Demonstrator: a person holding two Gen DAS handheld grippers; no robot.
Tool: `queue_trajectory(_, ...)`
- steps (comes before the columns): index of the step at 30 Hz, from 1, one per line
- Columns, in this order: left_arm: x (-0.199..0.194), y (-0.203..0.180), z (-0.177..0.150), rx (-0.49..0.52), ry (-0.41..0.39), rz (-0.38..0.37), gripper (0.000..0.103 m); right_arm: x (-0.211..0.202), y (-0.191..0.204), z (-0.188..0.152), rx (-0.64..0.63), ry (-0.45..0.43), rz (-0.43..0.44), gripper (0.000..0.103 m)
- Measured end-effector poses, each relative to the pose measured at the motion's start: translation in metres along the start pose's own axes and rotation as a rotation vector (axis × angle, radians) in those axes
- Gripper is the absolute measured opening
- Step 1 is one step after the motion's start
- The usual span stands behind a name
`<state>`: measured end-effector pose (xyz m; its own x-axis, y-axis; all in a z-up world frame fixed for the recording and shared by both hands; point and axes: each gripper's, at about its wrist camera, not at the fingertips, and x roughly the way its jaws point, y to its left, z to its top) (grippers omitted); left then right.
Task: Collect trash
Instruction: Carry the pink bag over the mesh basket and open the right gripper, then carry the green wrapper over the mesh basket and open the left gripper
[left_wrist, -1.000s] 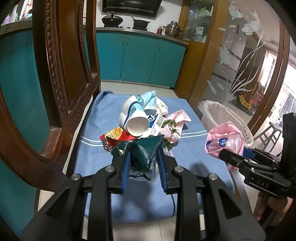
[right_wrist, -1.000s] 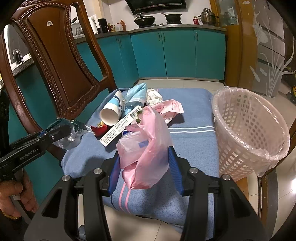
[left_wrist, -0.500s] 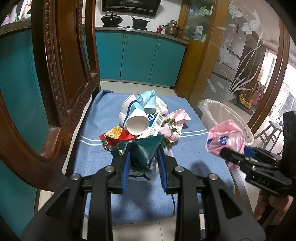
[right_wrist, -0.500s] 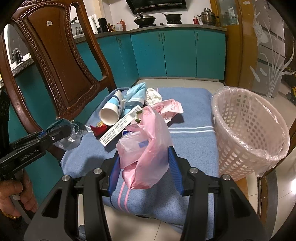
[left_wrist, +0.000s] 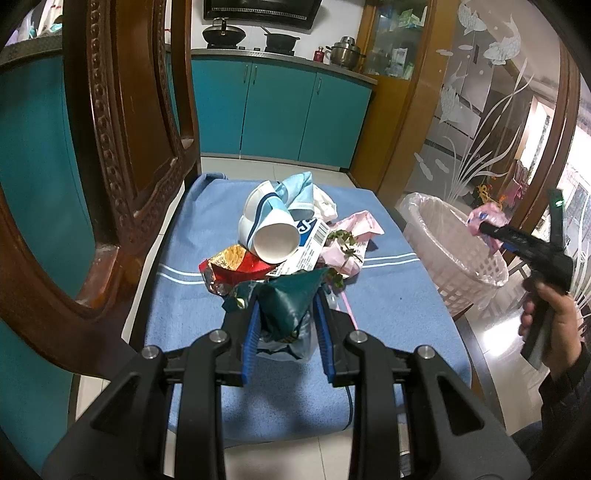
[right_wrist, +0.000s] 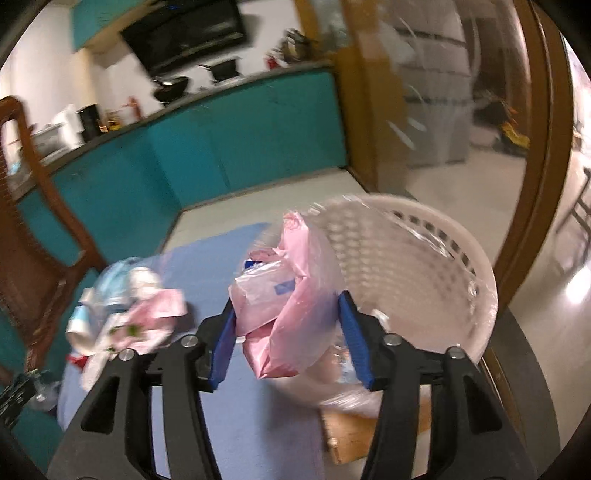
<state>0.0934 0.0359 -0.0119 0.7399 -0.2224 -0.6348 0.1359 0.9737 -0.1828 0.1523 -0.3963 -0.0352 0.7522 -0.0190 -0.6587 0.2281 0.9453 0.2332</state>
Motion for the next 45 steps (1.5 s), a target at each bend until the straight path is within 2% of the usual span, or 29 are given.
queue_trajectory(2, 0.002, -0.001, -0.001, 0.004, 0.004, 0.005, 0.029, 0.005, -0.013, 0.000, 0.057, 0.039, -0.008, 0.061)
queue_trajectory(3, 0.003, -0.002, -0.002, 0.007, 0.005, 0.008, 0.029, 0.002, -0.014, 0.001, 0.068, 0.042, -0.005, 0.065)
queue_trajectory(5, 0.004, -0.004, -0.004, 0.015, 0.009, 0.011, 0.029, -0.017, -0.010, 0.006, 0.065, 0.006, 0.006, 0.078)
queue_trajectory(7, 0.006, -0.006, -0.006, 0.027, 0.012, 0.014, 0.029, -0.044, -0.005, 0.007, 0.054, -0.085, 0.013, 0.100)
queue_trajectory(8, 0.007, -0.007, -0.007, 0.030, 0.016, 0.017, 0.029, -0.058, -0.004, 0.007, 0.046, -0.139, 0.014, 0.100)
queue_trajectory(11, 0.010, -0.013, -0.009, 0.046, 0.023, 0.017, 0.029, -0.075, -0.007, 0.010, 0.053, -0.183, 0.010, 0.100)
queue_trajectory(15, 0.008, -0.042, -0.001, 0.100, -0.001, -0.016, 0.029, -0.105, -0.032, 0.014, 0.183, -0.288, 0.061, 0.100)
queue_trajectory(18, 0.020, -0.088, 0.016, 0.148, 0.000, -0.089, 0.029, -0.116, -0.047, 0.016, 0.266, -0.350, 0.050, 0.100)
queue_trajectory(23, 0.064, -0.200, 0.063, 0.230, 0.016, -0.291, 0.030, -0.118, -0.066, 0.020, 0.338, -0.360, 0.046, 0.100)
queue_trajectory(24, 0.075, -0.222, 0.074, 0.240, 0.016, -0.314, 0.032, -0.118, -0.066, 0.020, 0.342, -0.362, 0.047, 0.100)
queue_trajectory(26, 0.094, -0.251, 0.087, 0.261, 0.041, -0.348, 0.062, -0.120, -0.066, 0.019, 0.338, -0.364, 0.053, 0.100)
queue_trajectory(27, 0.104, -0.260, 0.091, 0.261, 0.054, -0.362, 0.085, -0.120, -0.065, 0.019, 0.329, -0.362, 0.057, 0.100)
queue_trajectory(28, 0.111, -0.265, 0.093, 0.249, 0.061, -0.362, 0.087, -0.119, -0.064, 0.019, 0.324, -0.356, 0.063, 0.100)
queue_trajectory(30, 0.115, -0.263, 0.089, 0.234, 0.084, -0.349, 0.087, -0.117, -0.059, 0.019, 0.312, -0.339, 0.076, 0.100)
queue_trajectory(33, 0.098, -0.231, 0.074, 0.205, 0.069, -0.333, 0.087, -0.118, -0.048, 0.016, 0.277, -0.319, 0.100, 0.100)
queue_trajectory(36, 0.067, -0.182, 0.058, 0.218, 0.027, -0.219, 0.087, -0.112, -0.026, 0.011, 0.219, -0.261, 0.130, 0.100)
queue_trajectory(40, 0.027, -0.100, 0.037, 0.211, -0.021, 0.005, 0.089, -0.094, 0.032, -0.008, 0.080, -0.112, 0.235, 0.100)
queue_trajectory(42, 0.010, -0.057, 0.027, 0.150, -0.018, 0.056, 0.090, -0.087, 0.070, -0.026, -0.001, -0.028, 0.295, 0.100)
queue_trajectory(45, 0.000, -0.011, 0.010, 0.064, -0.016, 0.109, 0.090, -0.083, 0.115, -0.051, -0.119, 0.019, 0.313, 0.100)
